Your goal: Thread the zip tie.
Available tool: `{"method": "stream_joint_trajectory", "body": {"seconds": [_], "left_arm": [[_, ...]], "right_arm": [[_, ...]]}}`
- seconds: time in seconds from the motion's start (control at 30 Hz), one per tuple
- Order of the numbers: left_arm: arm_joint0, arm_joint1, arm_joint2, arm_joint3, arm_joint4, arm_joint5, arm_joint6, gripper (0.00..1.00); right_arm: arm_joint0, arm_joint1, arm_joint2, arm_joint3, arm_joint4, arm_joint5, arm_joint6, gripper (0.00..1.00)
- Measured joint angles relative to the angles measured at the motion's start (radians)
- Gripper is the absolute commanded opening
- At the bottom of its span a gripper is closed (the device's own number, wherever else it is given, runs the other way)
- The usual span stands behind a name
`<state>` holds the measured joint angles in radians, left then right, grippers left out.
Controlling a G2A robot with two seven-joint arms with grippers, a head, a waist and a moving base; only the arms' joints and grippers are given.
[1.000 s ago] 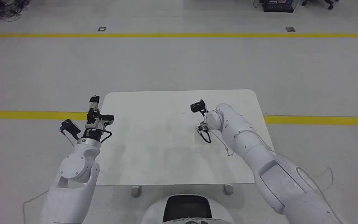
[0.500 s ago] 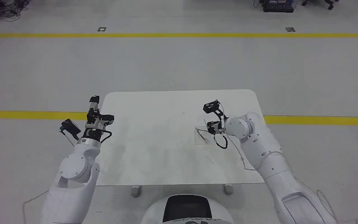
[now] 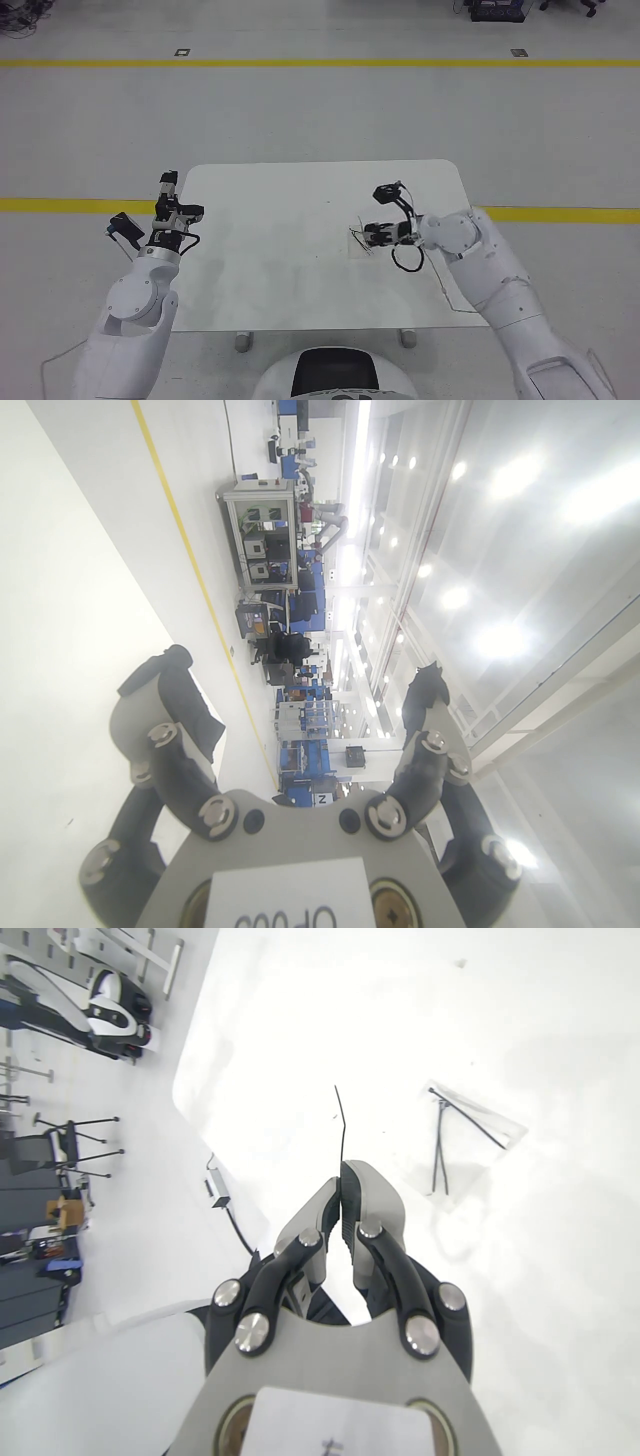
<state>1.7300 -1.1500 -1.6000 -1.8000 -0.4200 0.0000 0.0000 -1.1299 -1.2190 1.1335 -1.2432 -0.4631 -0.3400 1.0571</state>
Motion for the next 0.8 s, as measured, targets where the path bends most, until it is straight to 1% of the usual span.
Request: {"method": "stream_joint_trajectory", "body": {"seconds": [0.07,0.1,0.37,0.47,0.57,0.73,0.8], "left_arm": [[0.000,0.000,0.000,0.000,0.000,0.000,0.000,1.00],[0.000,0.000,0.000,0.000,0.000,0.000,0.000,1.00],[0.000,0.000,0.000,0.000,0.000,0.000,0.000,1.00],[0.000,0.000,0.000,0.000,0.000,0.000,0.000,1.00],[0.000,0.000,0.000,0.000,0.000,0.000,0.000,1.00],[0.000,0.000,0.000,0.000,0.000,0.000,0.000,1.00],[0.000,0.000,0.000,0.000,0.000,0.000,0.000,1.00]], "right_arm": [[0.013,0.010,-0.017,0.027,0.059,0.000,0.008,0.00],[0.014,0.012,-0.018,0.032,0.069,0.000,0.010,0.00],[0.014,0.011,-0.017,0.028,0.064,0.000,0.009,0.00],[0.003,0.010,-0.020,0.032,0.091,0.001,-0.005,0.00],[0.007,0.013,0.003,0.068,0.197,0.000,0.019,0.00],[0.011,0.026,0.070,0.134,0.438,0.000,0.127,0.00],[0.019,0.029,0.092,0.178,0.540,0.000,0.181,0.00]]}}
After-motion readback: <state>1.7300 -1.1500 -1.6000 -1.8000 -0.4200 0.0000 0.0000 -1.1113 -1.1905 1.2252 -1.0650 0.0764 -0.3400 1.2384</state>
